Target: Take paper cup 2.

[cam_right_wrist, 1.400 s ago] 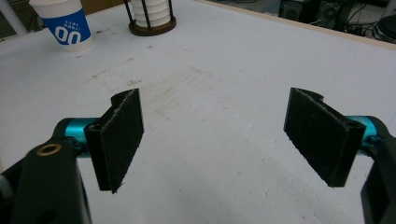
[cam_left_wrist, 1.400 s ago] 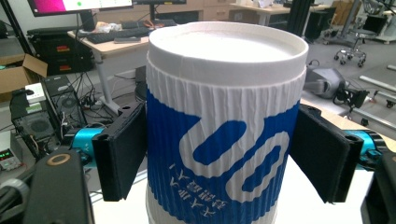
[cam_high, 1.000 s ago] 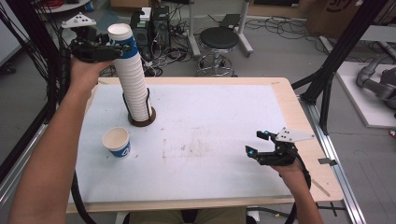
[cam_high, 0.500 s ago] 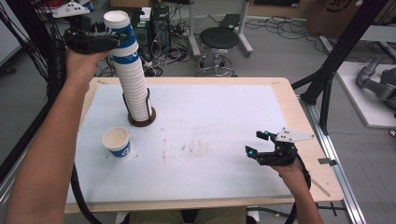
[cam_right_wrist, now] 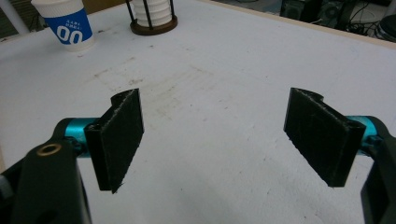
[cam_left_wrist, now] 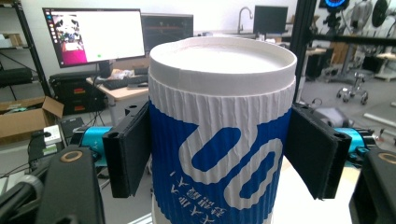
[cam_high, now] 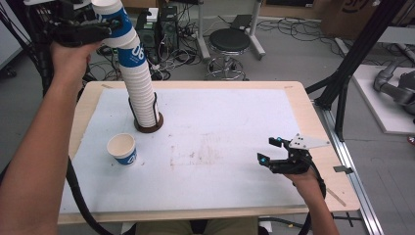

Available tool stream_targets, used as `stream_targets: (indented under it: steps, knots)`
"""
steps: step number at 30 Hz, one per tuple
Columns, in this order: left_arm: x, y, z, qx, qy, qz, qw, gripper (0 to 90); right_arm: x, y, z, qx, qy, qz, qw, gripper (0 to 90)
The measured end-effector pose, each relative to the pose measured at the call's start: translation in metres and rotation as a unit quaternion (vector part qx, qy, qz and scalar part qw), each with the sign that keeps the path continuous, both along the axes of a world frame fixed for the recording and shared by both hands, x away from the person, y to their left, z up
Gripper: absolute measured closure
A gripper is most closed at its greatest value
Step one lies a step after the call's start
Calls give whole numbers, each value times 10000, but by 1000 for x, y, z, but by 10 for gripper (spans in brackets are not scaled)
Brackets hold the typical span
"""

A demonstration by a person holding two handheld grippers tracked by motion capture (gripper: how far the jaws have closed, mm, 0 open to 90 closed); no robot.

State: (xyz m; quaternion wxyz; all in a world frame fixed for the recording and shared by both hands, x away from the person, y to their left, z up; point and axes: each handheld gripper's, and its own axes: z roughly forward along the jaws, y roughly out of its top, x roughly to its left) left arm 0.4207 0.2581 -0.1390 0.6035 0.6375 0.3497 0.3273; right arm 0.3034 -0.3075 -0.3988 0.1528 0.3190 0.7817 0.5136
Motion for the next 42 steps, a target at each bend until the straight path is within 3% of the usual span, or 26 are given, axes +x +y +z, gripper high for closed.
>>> stream_targets:
  steps: [9, 18, 21, 28, 42]
  knots:
    - [-13, 18, 6, -107, -109, 95, 9998, 279, -1, 1, 0, -15, 12, 11, 10000, 204]
    - [-30, 54, -9, -243, -55, 354, 9991, 278, -1, 1, 0, -5, 17, 18, 10000, 204]
    - [-36, 64, -17, -189, -11, 419, 9989, 278, 0, 2, 0, -18, -20, 26, 10000, 204]
    - [-50, 69, -43, 27, 53, 181, 9998, 280, -1, 4, 0, -25, 1, 50, 10000, 204]
    - [-73, 64, -82, 46, 149, -137, 9998, 281, -1, 6, -1, -41, 6, 65, 10000, 204]
